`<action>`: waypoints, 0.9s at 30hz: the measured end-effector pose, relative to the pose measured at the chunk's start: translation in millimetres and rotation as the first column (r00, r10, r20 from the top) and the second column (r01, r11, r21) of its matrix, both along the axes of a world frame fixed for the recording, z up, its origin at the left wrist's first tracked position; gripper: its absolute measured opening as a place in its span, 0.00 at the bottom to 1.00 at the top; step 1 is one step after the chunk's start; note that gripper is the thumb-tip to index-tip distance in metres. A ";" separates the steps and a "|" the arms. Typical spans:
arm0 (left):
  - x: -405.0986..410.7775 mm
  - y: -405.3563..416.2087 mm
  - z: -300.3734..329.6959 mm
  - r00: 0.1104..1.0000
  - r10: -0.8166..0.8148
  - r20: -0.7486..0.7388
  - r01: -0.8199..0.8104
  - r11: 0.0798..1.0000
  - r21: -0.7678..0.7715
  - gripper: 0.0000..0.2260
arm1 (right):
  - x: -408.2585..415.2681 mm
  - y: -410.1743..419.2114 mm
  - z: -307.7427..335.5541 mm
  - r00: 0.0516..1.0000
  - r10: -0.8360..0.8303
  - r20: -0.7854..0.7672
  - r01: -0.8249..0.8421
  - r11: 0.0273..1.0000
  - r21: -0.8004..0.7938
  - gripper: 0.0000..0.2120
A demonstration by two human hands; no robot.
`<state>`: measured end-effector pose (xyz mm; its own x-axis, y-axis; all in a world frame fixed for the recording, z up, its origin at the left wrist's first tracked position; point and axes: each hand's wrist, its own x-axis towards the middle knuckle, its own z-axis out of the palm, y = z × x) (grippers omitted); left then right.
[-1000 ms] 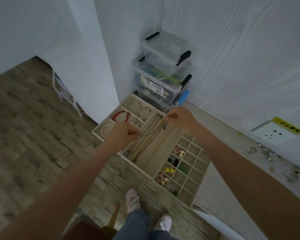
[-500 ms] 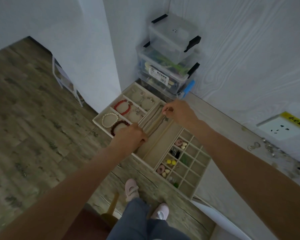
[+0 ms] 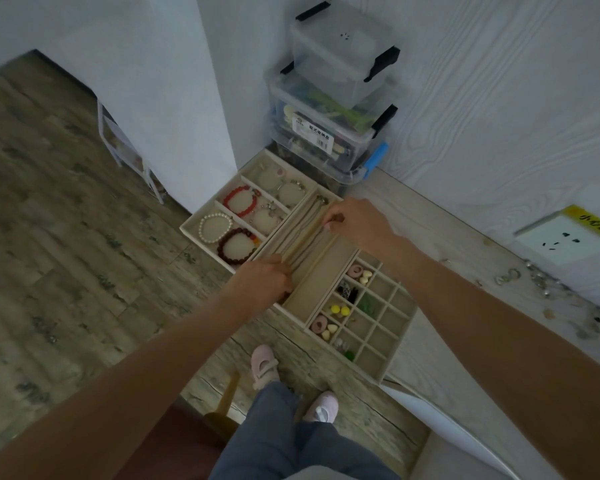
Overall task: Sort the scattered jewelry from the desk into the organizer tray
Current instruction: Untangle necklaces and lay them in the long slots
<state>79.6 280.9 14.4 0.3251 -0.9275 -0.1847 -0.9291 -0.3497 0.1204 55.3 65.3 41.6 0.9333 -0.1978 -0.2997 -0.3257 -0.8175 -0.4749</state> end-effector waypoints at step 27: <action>6.0 -3.5 4.6 0.999 0.051 -0.013 -0.050 0.996 0.072 0.12 | 14.5 -0.2 -1.1 0.944 0.329 -0.025 -0.330 0.941 -0.072 0.09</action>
<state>85.6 277.4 18.9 0.3678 -0.8942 -0.2552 -0.9084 -0.4042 0.1072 69.8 65.1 40.5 0.9462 0.0983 -0.3084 -0.0376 -0.9129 -0.4065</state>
